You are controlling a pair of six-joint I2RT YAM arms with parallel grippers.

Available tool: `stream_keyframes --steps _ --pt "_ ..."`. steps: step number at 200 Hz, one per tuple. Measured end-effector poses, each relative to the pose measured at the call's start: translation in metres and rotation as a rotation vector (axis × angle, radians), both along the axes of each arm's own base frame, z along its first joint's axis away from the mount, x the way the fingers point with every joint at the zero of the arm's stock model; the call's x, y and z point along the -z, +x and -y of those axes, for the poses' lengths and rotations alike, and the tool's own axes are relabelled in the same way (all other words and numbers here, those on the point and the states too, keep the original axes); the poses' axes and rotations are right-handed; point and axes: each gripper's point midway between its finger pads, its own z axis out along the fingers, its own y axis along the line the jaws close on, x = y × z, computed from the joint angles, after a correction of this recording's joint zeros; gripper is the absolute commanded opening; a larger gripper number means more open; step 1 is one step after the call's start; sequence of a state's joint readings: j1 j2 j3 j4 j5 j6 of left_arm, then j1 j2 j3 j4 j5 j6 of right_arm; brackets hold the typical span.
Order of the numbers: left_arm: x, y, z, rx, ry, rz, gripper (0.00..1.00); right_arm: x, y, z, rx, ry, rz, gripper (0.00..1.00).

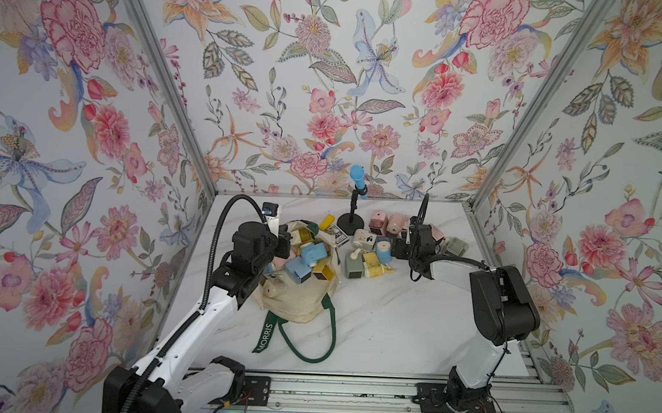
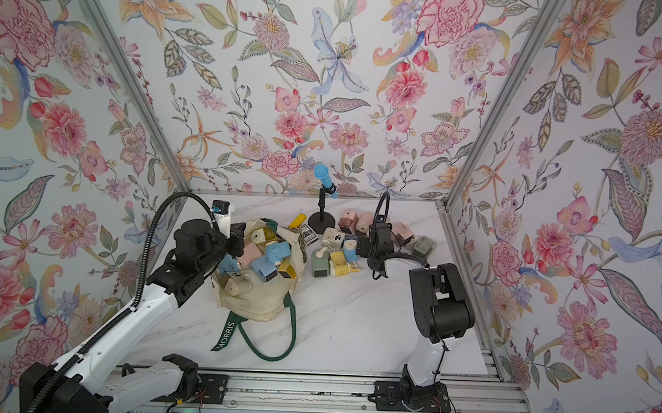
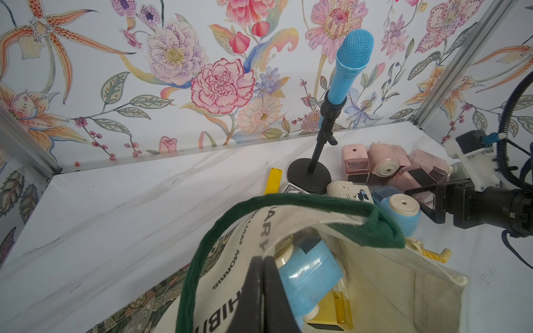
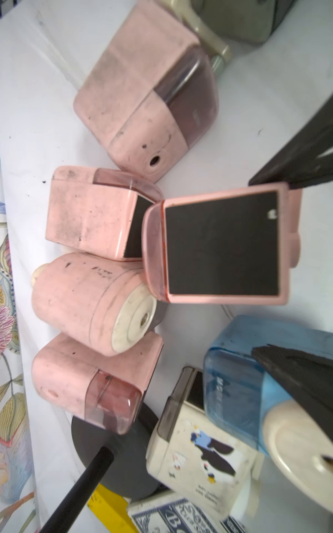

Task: Take out the pencil sharpeners from the tote bags
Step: Place the pencil sharpener at the center of the board, then pick up the pencil sharpener from the canvas bag.

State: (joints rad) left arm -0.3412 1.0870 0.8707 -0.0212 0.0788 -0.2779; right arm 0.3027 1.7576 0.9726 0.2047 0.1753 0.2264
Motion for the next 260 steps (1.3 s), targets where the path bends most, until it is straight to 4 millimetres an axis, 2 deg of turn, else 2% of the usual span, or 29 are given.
stream_keyframes --steps 33,53,73,102,124,148,164,214,244,260 --pt "0.000 0.000 0.000 -0.001 -0.002 -0.001 0.00 -0.050 -0.024 -0.010 -0.031 -0.005 0.122 0.83" --pt "0.000 0.000 0.000 -0.002 -0.003 -0.001 0.00 -0.084 -0.046 -0.028 -0.098 0.009 0.230 0.82" --pt "0.000 0.000 0.000 -0.003 -0.009 -0.003 0.00 -0.119 -0.076 -0.056 -0.207 0.032 0.345 0.81" --pt "0.000 0.000 0.000 -0.004 -0.010 -0.003 0.00 -0.168 -0.125 -0.109 -0.425 0.101 0.480 0.79" --pt "0.000 0.000 0.000 -0.004 -0.009 -0.003 0.00 -0.189 -0.164 -0.150 -0.602 0.147 0.535 0.77" --pt "0.000 0.000 0.000 -0.004 -0.009 -0.003 0.00 -0.188 -0.202 -0.191 -0.783 0.160 0.536 0.76" --pt "0.000 0.000 0.000 -0.004 -0.009 -0.003 0.00 -0.183 -0.216 -0.215 -0.868 0.158 0.517 0.74" --pt "0.000 0.000 0.000 -0.004 -0.010 -0.002 0.00 -0.160 -0.233 -0.287 -1.066 0.148 0.441 0.72" --pt "-0.001 0.000 0.000 -0.004 -0.010 -0.002 0.00 -0.129 -0.242 -0.331 -1.199 0.095 0.385 0.70" --pt "-0.001 0.000 0.000 -0.004 -0.010 -0.001 0.00 -0.110 -0.244 -0.349 -1.253 0.067 0.354 0.69"
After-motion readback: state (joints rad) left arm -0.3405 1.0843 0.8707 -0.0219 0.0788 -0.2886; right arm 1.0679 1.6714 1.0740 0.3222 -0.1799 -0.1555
